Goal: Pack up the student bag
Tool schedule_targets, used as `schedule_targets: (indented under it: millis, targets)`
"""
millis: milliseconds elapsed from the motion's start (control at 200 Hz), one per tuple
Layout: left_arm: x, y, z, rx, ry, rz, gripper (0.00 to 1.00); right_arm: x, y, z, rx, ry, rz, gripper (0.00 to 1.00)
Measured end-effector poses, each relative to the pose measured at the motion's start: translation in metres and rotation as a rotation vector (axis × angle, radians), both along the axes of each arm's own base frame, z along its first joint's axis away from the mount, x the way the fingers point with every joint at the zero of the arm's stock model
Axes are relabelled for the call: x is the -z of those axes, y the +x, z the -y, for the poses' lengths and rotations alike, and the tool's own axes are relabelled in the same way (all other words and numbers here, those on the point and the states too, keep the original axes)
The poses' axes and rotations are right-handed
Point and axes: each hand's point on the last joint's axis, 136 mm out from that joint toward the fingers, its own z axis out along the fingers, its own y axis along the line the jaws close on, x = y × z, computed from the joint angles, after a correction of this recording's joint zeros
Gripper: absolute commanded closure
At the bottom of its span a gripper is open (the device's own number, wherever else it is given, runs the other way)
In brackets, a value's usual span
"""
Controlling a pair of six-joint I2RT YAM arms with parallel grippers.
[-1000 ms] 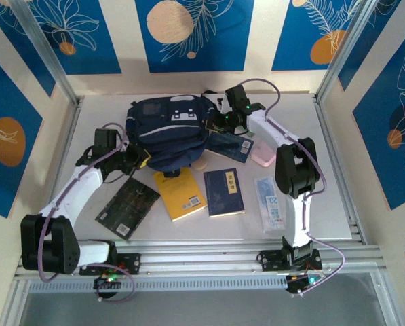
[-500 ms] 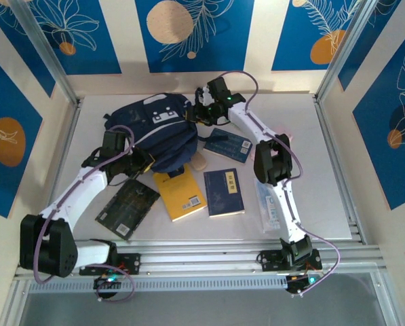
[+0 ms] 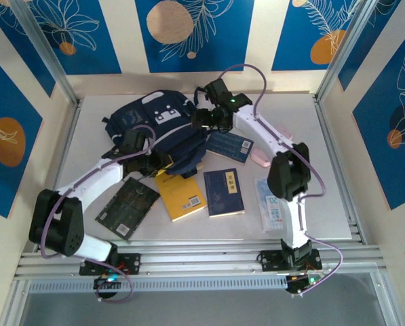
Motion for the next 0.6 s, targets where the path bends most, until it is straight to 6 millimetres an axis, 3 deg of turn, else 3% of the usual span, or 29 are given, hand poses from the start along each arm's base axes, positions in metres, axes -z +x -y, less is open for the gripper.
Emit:
schedule_targets:
  millis: [105, 240, 395, 600]
  targets:
    - [-0.008, -0.001, 0.028, 0.094, -0.010, 0.032, 0.53, -0.024, -0.013, 0.020, 0.028, 0.022, 0.041, 0.27]
    - [-0.014, -0.003, 0.045, 0.175, -0.011, 0.054, 0.45, -0.031, -0.028, 0.036, 0.053, 0.062, 0.040, 0.29]
    - [-0.035, -0.004, 0.038, 0.233, 0.061, 0.132, 0.35, -0.008, -0.068, 0.049, 0.051, 0.134, -0.070, 0.29]
    - [-0.062, -0.017, 0.029, 0.272, 0.103, 0.212, 0.35, 0.030, -0.121, 0.064, 0.063, 0.222, -0.223, 0.28]
